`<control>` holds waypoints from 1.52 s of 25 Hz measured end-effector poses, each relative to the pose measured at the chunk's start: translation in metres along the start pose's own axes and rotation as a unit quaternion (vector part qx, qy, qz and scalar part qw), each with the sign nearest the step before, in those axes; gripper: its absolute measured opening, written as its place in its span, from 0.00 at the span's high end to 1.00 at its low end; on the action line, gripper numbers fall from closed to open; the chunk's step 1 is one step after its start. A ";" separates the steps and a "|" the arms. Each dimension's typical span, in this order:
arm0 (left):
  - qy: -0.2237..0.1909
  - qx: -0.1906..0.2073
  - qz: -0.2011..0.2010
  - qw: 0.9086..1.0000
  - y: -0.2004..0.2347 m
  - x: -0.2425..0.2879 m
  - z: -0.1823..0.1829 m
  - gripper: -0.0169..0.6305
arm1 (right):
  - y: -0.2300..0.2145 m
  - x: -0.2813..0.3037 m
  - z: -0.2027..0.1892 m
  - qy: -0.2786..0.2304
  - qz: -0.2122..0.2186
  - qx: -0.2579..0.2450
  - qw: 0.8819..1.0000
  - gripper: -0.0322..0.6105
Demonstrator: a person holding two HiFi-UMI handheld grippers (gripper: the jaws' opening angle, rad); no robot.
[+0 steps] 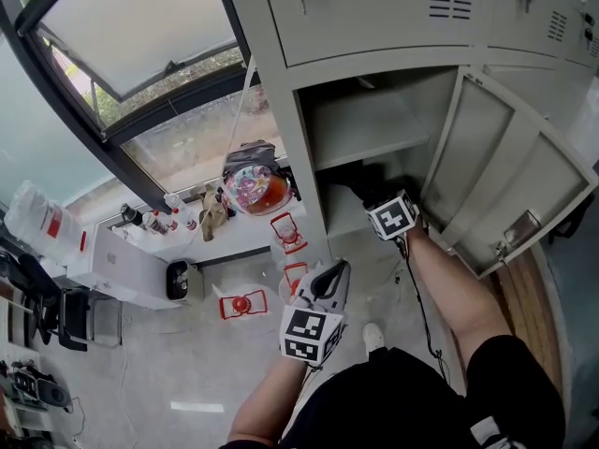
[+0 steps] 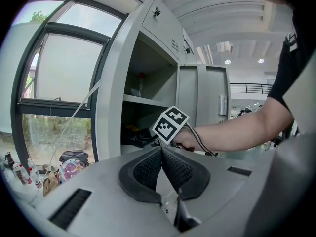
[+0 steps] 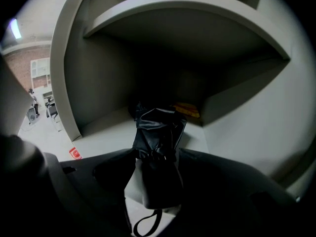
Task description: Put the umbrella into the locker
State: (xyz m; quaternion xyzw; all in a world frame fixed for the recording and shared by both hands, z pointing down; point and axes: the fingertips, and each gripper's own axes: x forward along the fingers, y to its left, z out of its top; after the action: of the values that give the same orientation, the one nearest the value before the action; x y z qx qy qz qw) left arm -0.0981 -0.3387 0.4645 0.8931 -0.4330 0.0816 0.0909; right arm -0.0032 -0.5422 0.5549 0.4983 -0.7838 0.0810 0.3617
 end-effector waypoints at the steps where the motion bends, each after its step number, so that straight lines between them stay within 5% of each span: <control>1: 0.000 0.000 0.000 1.000 -0.001 -0.002 0.000 0.95 | 0.001 -0.003 -0.001 -0.001 -0.001 0.002 1.000 0.45; 16: -0.013 0.006 -0.022 1.000 -0.018 -0.032 0.001 0.95 | 0.019 -0.065 0.016 -0.061 -0.021 0.000 0.998 0.45; 22: -0.014 0.014 -0.037 0.999 -0.027 -0.048 -0.001 0.95 | 0.036 -0.094 0.013 -0.075 -0.019 0.002 0.997 0.54; 28: -0.016 0.015 -0.049 0.999 -0.036 -0.069 -0.005 0.95 | 0.057 -0.129 0.009 -0.099 -0.017 0.020 0.995 0.73; 30: -0.016 0.014 -0.054 0.998 -0.039 -0.077 -0.007 0.95 | 0.067 -0.142 0.006 -0.111 -0.004 0.046 0.993 0.87; 38: -0.008 0.016 -0.072 0.997 -0.050 -0.108 -0.020 0.95 | 0.112 -0.190 -0.007 -0.145 0.026 0.090 0.985 0.87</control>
State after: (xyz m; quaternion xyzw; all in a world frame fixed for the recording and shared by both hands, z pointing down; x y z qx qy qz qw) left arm -0.1257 -0.2219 0.4551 0.9239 -0.3669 0.0744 0.0788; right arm -0.0477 -0.3461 0.4630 0.5151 -0.8299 0.0876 0.1956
